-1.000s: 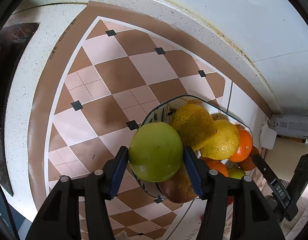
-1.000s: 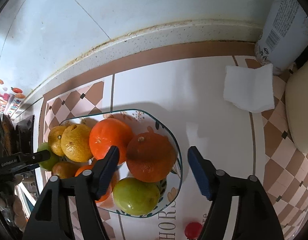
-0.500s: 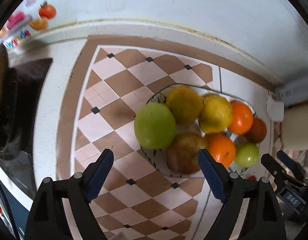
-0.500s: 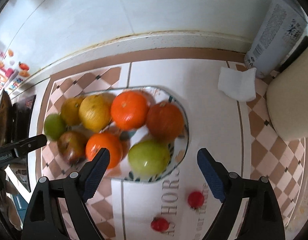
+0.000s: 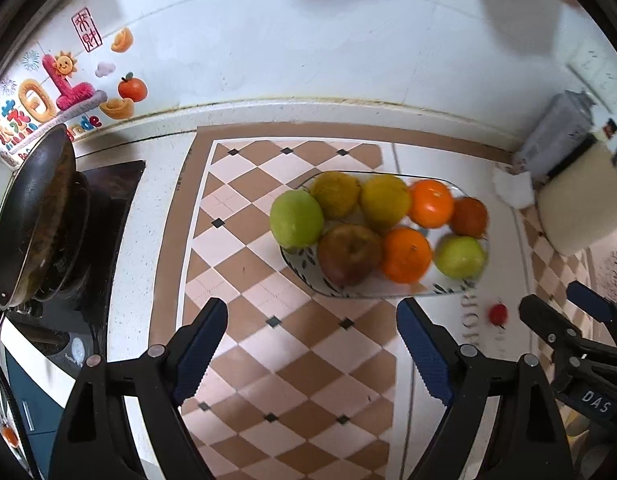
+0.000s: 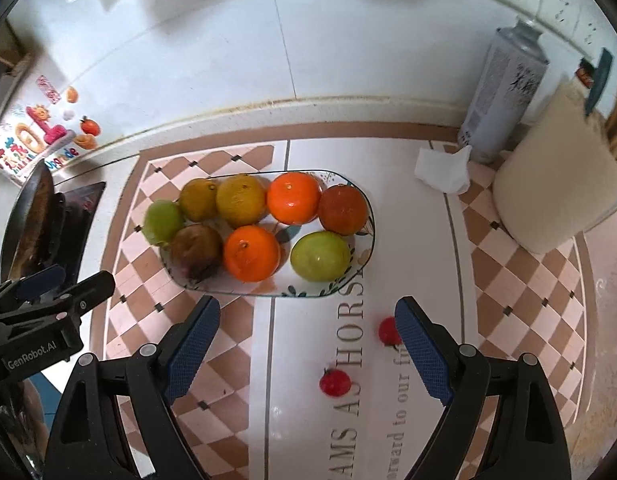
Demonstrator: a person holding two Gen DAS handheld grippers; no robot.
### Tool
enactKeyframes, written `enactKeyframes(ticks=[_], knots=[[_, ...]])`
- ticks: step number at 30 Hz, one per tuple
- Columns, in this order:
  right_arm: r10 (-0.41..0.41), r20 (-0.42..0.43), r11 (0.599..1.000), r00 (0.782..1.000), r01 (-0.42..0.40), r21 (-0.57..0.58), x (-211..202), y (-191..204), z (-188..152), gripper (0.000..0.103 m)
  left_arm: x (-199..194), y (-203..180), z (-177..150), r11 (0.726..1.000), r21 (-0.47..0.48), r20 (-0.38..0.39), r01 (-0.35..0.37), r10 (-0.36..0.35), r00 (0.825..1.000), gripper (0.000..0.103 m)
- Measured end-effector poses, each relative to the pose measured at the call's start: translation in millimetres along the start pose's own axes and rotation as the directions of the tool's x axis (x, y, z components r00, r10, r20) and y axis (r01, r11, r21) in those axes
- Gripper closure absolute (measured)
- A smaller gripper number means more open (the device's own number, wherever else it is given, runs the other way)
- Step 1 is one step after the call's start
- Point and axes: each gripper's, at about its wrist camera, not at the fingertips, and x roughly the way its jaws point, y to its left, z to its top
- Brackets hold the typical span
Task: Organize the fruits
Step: 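Lift both open tools away from the plate, then grasp a red cherry tomato with the right tool while the left tool grasps another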
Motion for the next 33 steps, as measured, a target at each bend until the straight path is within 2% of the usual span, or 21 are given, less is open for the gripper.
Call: enactKeyframes(ticks=[9,20,27,33], knots=[[0.014,0.08,0.999,0.997,-0.016,0.027,-62,4,-30,0.012,-59,-5,-25,0.999,0.02,0.056,0.049,-0.05,0.997,0.017],[0.009,0.181,1.0,0.983,-0.013,0.021,-130,16,-50,0.012,-105,-7,-47,0.998,0.037,0.133,0.054,-0.059,0.989,0.017],[0.005,0.207,1.0,0.978,-0.007,0.01,-145,19,-55,0.012,-117,-12,-54,0.998,0.05,0.174,0.039,-0.047,0.984,0.017],[0.033,0.181,0.999,0.983,-0.037,0.018,-135,14,-54,0.012,-113,-13,-54,0.999,0.033,0.159,0.032,-0.037,0.987,0.017]])
